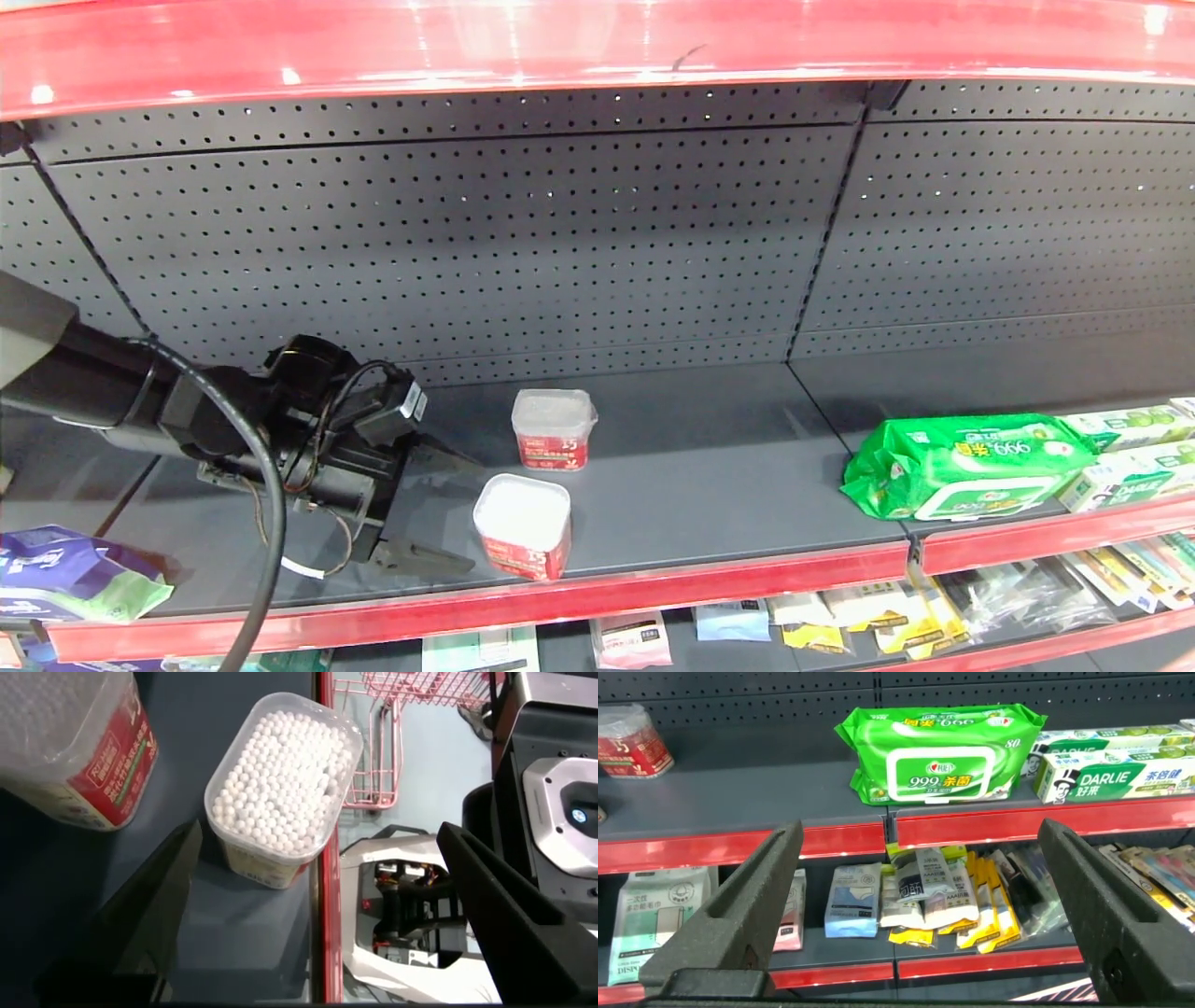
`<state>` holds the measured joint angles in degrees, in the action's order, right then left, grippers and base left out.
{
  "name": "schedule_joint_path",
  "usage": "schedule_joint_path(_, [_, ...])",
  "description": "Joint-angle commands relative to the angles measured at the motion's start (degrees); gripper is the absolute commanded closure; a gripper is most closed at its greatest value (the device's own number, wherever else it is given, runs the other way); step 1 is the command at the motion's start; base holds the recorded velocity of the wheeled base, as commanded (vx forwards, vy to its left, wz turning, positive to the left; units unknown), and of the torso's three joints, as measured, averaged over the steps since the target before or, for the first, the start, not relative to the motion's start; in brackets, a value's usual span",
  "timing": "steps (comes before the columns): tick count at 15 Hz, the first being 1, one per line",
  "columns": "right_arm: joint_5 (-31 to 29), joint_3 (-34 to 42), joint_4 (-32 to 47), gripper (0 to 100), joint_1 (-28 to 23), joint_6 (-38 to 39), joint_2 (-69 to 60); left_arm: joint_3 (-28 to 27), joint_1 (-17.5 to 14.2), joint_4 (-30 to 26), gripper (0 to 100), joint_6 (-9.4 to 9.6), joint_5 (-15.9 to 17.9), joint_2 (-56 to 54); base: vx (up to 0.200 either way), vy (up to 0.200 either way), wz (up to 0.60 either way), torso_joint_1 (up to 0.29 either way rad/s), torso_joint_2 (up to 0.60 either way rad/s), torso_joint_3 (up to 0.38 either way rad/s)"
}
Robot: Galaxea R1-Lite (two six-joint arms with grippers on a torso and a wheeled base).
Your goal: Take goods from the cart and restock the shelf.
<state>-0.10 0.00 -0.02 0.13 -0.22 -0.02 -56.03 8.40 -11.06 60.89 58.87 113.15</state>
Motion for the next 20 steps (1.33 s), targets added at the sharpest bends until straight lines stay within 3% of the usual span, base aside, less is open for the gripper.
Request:
schedule_joint_path(1, [0.0,0.0,-0.1,0,0.0,0.0,0.0,-0.4,0.3,0.1,0,-0.16,0.0,0.8,0.0,0.0,0.0,0.0,0.0,0.0])
schedule_joint_path(20, [0.0,0.0,0.0,0,0.0,0.0,0.1,-2.9,2.2,1.0,0,-0.6,0.0,5.2,0.0,0.0,0.0,0.0,0.0,0.0])
